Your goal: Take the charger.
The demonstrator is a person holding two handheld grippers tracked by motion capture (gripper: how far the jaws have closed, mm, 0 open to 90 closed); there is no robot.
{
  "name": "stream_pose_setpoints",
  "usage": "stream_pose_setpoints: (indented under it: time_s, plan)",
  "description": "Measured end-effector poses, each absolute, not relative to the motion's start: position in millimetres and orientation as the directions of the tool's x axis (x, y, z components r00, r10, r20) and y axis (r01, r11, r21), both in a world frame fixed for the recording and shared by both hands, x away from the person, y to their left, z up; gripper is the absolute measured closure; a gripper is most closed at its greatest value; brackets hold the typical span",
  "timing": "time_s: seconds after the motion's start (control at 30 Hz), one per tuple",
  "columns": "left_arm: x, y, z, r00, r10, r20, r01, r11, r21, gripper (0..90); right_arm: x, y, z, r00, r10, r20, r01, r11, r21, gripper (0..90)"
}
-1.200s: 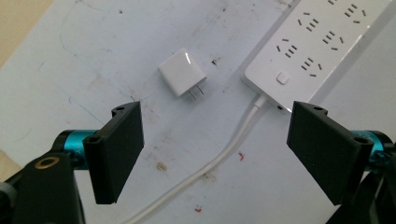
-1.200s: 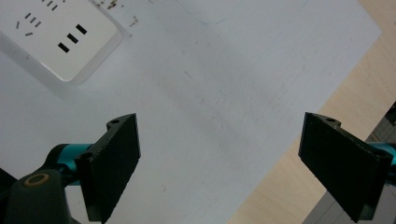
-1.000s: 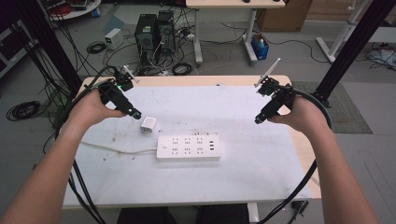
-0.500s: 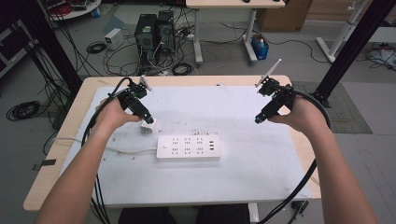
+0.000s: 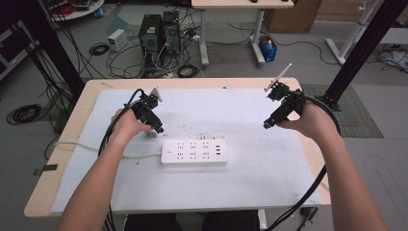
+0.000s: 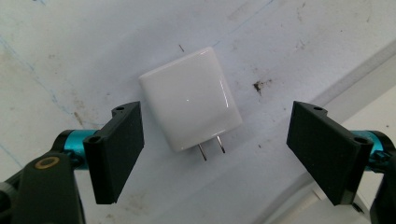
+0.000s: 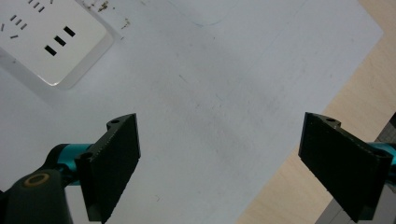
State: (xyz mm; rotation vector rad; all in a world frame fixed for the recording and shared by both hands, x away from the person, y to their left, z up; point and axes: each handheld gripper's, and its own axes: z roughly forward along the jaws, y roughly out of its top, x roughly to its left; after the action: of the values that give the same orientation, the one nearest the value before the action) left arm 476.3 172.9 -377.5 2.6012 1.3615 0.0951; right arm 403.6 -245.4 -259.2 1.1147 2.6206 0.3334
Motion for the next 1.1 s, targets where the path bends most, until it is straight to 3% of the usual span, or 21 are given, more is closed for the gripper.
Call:
stream_pose_setpoints:
  time_s: [0.57, 0.9, 1.1]
  plan:
    - [486.8, 171.9, -400.2, 0.510, 0.860, -0.023, 0.850, -0.500, 0.165, 22.0, 404.4, -250.7, -266.4, -0.667, 0.728, -0.158, 0.663, 0.676, 0.320, 12.1]
    - [488.1, 174.4, -405.2, 0.502, 0.865, -0.022, 0.856, -0.493, 0.153, 42.4, 405.5, -249.7, -270.7, -0.664, 0.733, -0.148, 0.669, 0.671, 0.320, 12.1]
    - [484.4, 171.6, -398.3, 0.531, 0.847, -0.020, 0.833, -0.518, 0.194, 42.6, 404.3, -250.2, -274.5, -0.663, 0.734, -0.146, 0.673, 0.670, 0.312, 12.2]
